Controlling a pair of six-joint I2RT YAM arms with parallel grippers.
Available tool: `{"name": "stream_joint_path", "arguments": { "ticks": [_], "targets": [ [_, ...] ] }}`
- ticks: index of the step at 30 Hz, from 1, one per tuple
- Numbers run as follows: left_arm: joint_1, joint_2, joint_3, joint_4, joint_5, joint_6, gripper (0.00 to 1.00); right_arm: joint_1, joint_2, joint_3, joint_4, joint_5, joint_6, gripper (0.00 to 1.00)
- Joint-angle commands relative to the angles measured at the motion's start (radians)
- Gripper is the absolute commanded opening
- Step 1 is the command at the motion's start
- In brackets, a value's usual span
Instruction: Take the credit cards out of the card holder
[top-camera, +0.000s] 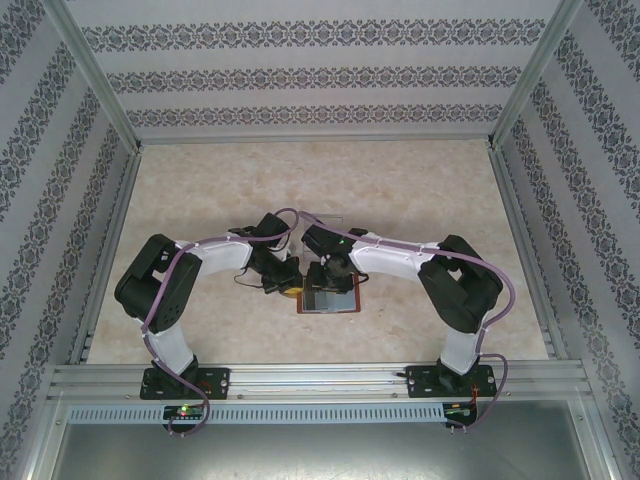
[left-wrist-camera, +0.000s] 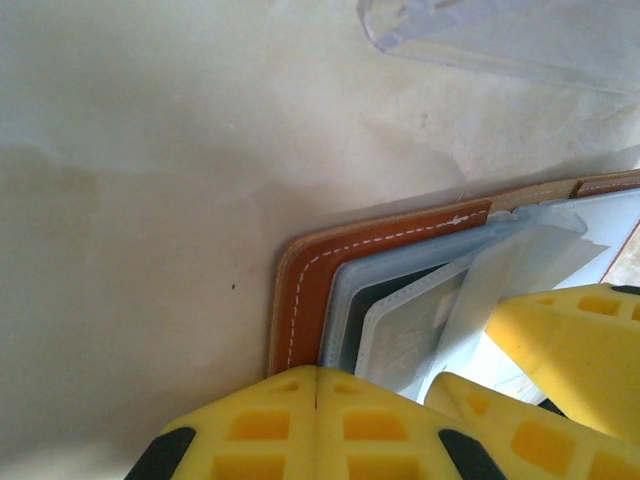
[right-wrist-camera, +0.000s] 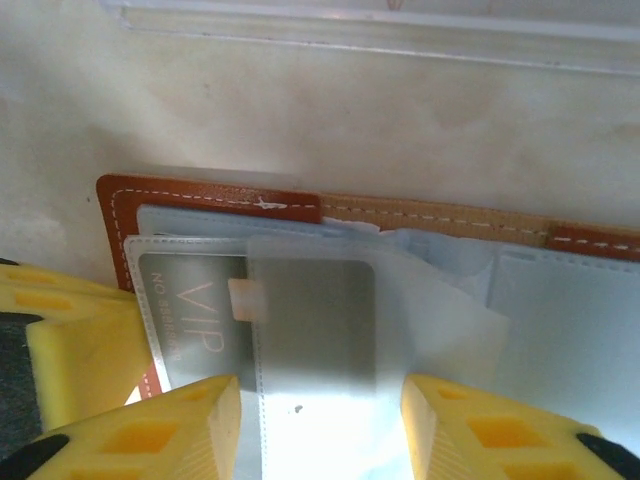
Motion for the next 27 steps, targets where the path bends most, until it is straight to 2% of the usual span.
{"name": "stream_joint_path", "arguments": {
  "ticks": [1,11,27],
  "targets": [
    [0.012,0.011,0.01,0.014,0.009,0.001,0.02,0.013,0.032,0.022,-0.071,0.043,-0.016,0.49],
    [0.012,0.015,0.014,0.01,0.008,0.0,0.01,0.018,0.049,0.035,-0.097,0.073,-0.021,0.53],
    [0.012,0.023,0.023,0.009,0.007,-0.006,0.02,0.02,0.004,0.051,-0.179,0.148,-0.021,0.53]
  ]
}}
